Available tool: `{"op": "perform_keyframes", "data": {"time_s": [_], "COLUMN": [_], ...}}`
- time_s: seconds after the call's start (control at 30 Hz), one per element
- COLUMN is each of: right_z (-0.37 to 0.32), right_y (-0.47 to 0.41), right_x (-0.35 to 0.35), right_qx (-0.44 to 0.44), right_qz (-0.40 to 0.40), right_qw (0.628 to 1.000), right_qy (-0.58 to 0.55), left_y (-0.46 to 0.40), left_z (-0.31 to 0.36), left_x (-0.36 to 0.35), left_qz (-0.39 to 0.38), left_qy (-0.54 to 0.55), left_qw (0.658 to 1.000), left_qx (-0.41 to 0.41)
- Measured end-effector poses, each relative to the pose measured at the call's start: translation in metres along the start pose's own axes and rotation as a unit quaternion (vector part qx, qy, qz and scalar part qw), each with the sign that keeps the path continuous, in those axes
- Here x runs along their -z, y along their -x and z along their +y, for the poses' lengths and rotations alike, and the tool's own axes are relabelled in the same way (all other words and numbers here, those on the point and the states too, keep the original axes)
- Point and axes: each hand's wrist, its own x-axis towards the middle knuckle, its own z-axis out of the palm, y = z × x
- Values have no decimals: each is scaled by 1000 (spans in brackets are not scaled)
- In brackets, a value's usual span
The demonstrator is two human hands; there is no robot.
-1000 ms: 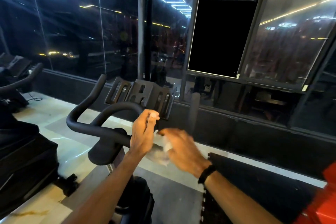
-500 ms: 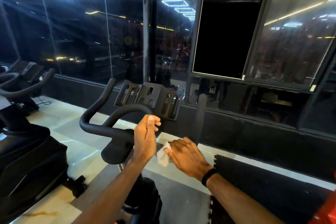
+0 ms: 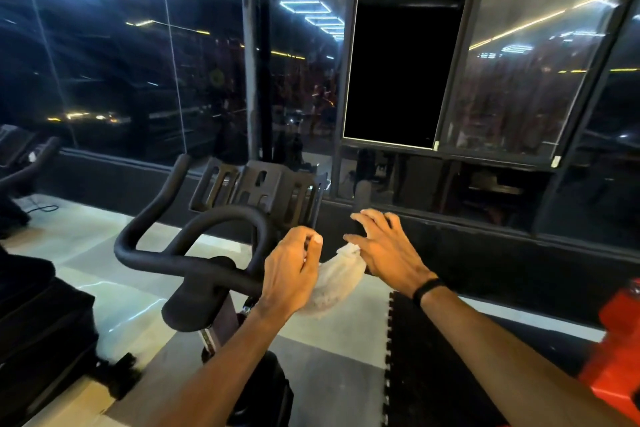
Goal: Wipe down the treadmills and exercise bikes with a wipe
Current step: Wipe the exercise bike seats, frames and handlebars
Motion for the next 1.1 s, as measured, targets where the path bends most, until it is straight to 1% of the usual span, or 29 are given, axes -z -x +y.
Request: {"op": "perform_keyframes", "data": {"time_s": [0.1,0.17,0.23,0.3,0.37,0.4,0.47,0.53,0.6,0.63,0.67,0.7,0.77,0.8,0.87,0.93,1.0,1.03,1.1], "right_z": [6,12,16,18,21,23,25,26,27,28,30,33,40,43,46,45,40,37,26], "right_y": [-14,-20,-24,-29,-37,-42,-52,-59,-64,-65,-66,-67,-68,-68,-69,-69,-64,-61,-53], "right_x": [-1,-1,-2,-4,-9,-12,-17,-21,-27,-29,-29,-28,-22,-18,-8,-1,2,1,-1], "right_qx": [-29,-74,-133,-167,-195,-224,-288,-337,-378,-395,-407,-414,-416,-412,-401,-394,-406,-415,-416], "right_qz": [17,-4,-20,3,27,43,74,86,85,85,88,96,117,125,131,119,123,138,173], "right_qw": [999,995,980,966,951,928,856,786,718,695,683,681,698,709,738,774,798,800,792], "right_qy": [-15,-69,-147,-198,-239,-293,-423,-511,-578,-596,-601,-596,-571,-558,-527,-481,-428,-411,-412], "left_y": [-12,-19,-25,-29,-32,-34,-39,-42,-45,-47,-49,-51,-56,-58,-62,-65,-64,-62,-58], "left_z": [-1,-4,-6,-8,-7,-6,-4,2,9,13,16,19,25,27,29,27,21,17,9], "left_x": [0,3,4,1,-5,-9,-15,-18,-19,-19,-20,-20,-24,-26,-33,-41,-48,-51,-55], "left_qz": [-26,-56,-101,-136,-155,-171,-228,-269,-264,-255,-246,-238,-225,-215,-186,-148,-108,-95,-87], "left_qy": [-17,-23,-42,-53,-43,-29,6,52,104,128,152,176,205,204,190,169,128,110,76], "left_qw": [999,998,992,985,979,975,958,937,927,924,918,911,901,903,914,927,942,947,953], "left_qx": [7,33,65,95,124,139,175,217,243,256,272,287,309,310,306,301,291,287,280]}}
